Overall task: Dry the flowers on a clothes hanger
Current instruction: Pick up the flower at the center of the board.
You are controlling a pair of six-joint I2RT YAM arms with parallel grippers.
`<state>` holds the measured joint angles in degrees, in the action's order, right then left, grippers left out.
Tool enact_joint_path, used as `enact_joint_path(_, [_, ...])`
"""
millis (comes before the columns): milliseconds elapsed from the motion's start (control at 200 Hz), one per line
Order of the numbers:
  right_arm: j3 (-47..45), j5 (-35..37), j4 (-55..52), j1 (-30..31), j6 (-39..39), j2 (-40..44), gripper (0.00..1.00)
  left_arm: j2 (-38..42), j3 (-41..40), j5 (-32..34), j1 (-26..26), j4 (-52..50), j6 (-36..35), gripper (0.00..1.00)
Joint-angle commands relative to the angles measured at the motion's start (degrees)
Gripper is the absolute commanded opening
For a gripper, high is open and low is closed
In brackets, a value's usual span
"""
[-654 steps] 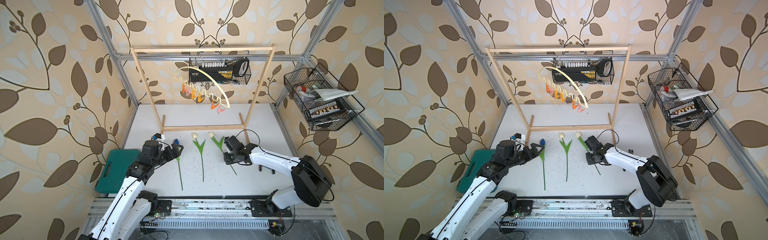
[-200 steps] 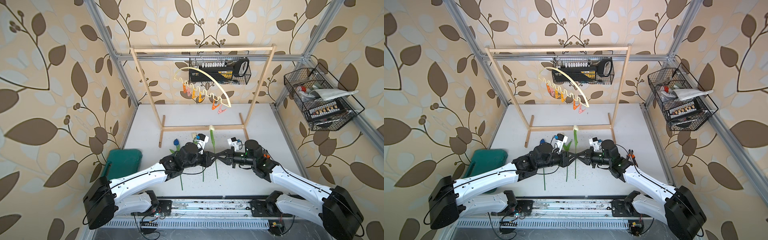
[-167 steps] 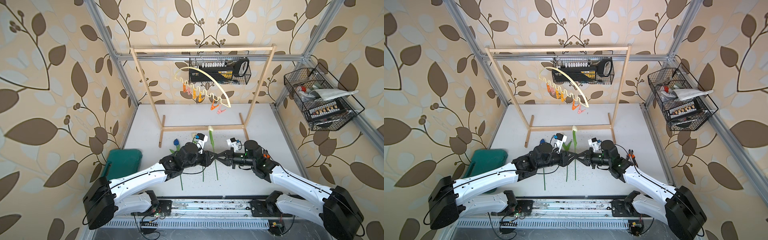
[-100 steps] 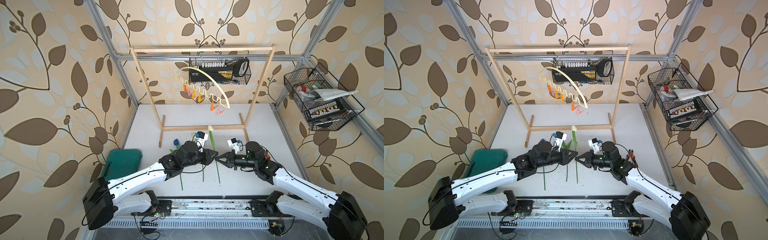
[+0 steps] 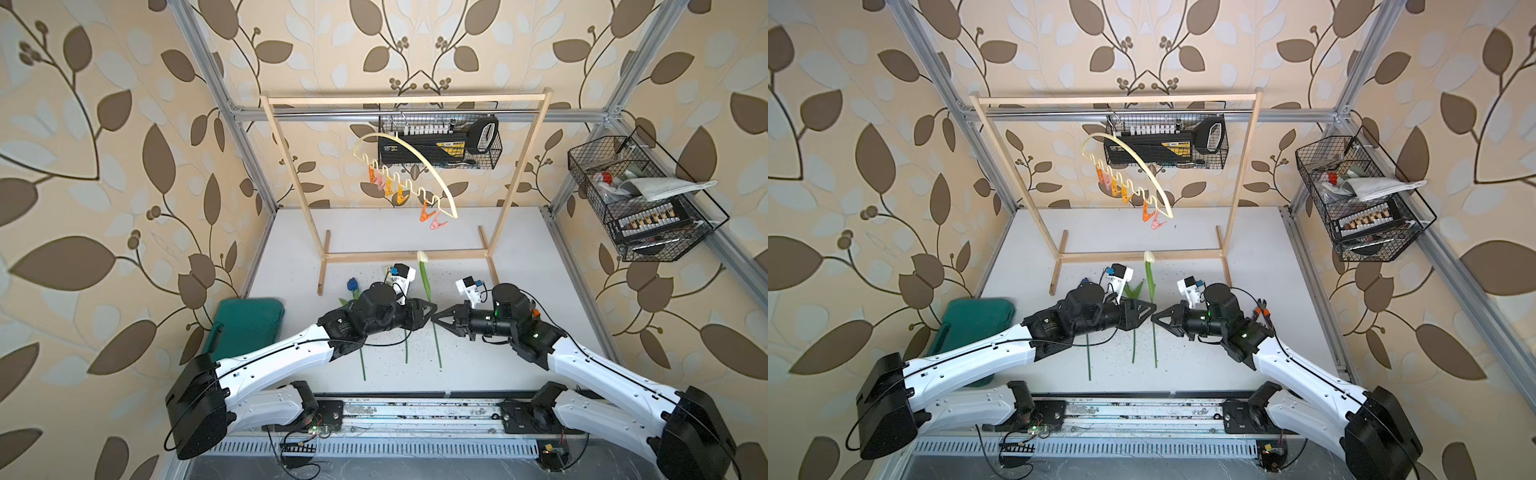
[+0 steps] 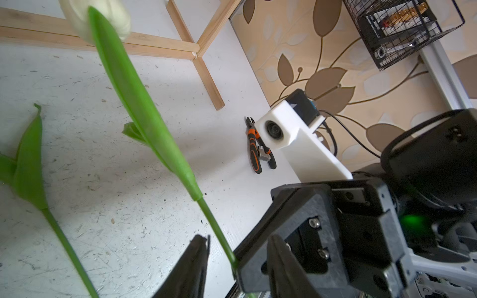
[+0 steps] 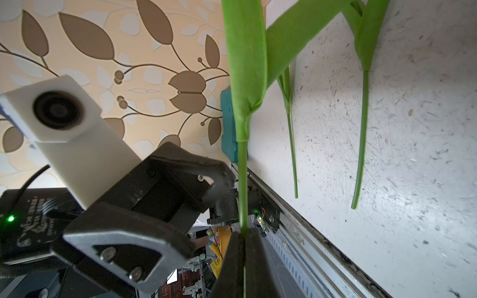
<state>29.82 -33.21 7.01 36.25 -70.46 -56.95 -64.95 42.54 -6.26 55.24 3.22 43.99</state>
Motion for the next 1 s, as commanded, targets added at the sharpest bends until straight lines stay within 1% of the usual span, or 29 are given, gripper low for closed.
enact_joint_path(0, [2.1, 0.4, -0.4, 0.2, 1.1, 0.5, 0.0, 0.5, 1.3, 0.9, 0.3, 0.3, 0.0, 0.45])
enact_joint_path(135, [2.7, 0.3, -0.1, 0.4, 1.2, 0.3, 0.0, -0.2, 1.6, 0.0, 0.3, 1.4, 0.0, 0.36])
enact_joint_path(335, [3.5, -0.3, 1.0, 1.0, 1.3, -0.9, 0.0, -1.7, 1.8, 0.0, 0.2, 2.1, 0.4, 0.35])
enact_joint_path(520, [3.8, -0.4, 1.8, 1.8, 1.3, -1.4, 0.0, -1.5, 1.8, 0.4, 0.3, 1.9, 0.6, 0.33])
enact_joint_path(690, [3.6, -0.2, 2.5, 2.0, 1.0, -2.0, 0.0, -1.2, 2.1, -0.1, 0.1, 1.9, 0.7, 0.24])
enact_joint_path(770, [3.6, -0.1, 2.9, 2.0, 0.9, -2.4, 0.0, -1.3, 2.4, -0.4, 0.2, 1.7, 0.9, 0.21])
enact_joint_path(880, [3.6, 0.0, 3.7, 2.0, 0.6, -2.9, 0.0, -1.3, 2.5, -0.5, 0.2, 1.5, 1.1, 0.2])
enact_joint_path(995, [4.1, 0.3, 3.8, 2.0, 0.6, -3.2, 0.0, -1.2, 2.6, -0.2, 0.2, 0.9, 1.2, 0.15])
